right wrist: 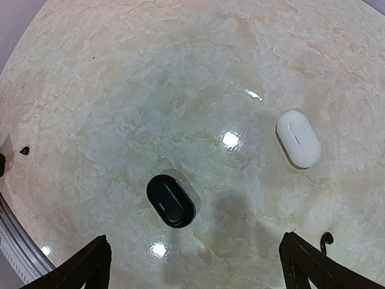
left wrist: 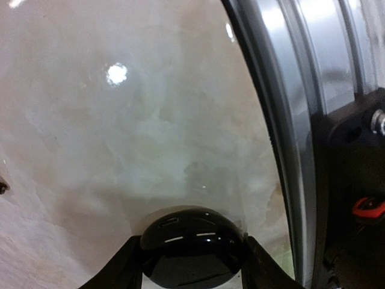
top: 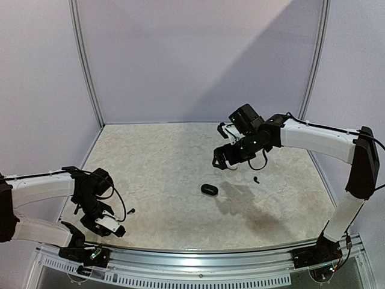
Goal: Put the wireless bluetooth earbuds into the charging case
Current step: Pick up the charging case from the corner of the board, then pass from the left arm to the right
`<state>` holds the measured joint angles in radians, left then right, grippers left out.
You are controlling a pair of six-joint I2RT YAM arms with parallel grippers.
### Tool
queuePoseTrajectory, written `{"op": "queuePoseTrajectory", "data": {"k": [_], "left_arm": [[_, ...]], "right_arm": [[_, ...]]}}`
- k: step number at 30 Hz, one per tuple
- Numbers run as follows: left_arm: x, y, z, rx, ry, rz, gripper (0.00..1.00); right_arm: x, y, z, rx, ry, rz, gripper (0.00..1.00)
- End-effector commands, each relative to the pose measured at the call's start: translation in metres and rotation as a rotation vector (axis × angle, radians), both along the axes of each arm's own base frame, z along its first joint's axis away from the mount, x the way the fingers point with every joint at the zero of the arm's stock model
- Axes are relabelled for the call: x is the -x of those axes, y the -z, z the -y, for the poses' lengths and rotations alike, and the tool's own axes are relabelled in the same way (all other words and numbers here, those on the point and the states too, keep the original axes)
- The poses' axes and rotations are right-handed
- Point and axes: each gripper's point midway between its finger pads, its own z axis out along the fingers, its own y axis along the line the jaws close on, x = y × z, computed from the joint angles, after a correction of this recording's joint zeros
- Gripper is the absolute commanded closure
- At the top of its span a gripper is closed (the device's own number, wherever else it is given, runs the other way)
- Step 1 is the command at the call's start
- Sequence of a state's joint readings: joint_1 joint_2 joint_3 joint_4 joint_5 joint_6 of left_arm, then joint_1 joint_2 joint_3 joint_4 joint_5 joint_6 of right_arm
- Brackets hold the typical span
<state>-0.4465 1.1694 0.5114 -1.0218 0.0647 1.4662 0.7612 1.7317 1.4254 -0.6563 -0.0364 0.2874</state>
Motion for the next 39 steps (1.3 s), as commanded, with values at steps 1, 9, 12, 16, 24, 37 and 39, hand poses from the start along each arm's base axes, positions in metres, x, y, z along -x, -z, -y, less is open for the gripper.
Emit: {"op": "queuePoseTrajectory", "data": {"k": [1,9,12,16,24,37,39], "left_arm": [[0.002,0.009,-0.005,-0.015,0.030,0.010,0.48],[-0.008,0.000,0.004,0.025,0.051,0.037,0.66],[-0.025,-0.021,0.023,0.121,0.059,0.110,0.69],[-0.054,-0.072,0.063,0.341,0.093,0.268,0.72],[-0.082,-0.151,0.122,0.661,0.076,0.454,0.73],[-0.114,-0.188,0.142,0.743,-0.159,0.469,0.76],[-0.112,-0.188,0.144,0.750,-0.150,0.469,0.76]], "right_arm": [[0.001,-0.011,-0.001,-0.019,0.006,0.024,0.01],[0.003,-0.019,-0.003,-0.048,0.009,0.024,0.01],[0.003,-0.028,-0.007,-0.087,0.024,0.022,0.01],[0.007,-0.050,-0.028,-0.232,0.032,-0.007,0.05],[0.066,-0.106,-0.165,-0.683,-0.173,-0.020,0.13],[0.106,-0.080,-0.260,-0.804,-0.306,-0.145,0.29],[0.104,-0.077,-0.262,-0.788,-0.302,-0.141,0.32]]}}
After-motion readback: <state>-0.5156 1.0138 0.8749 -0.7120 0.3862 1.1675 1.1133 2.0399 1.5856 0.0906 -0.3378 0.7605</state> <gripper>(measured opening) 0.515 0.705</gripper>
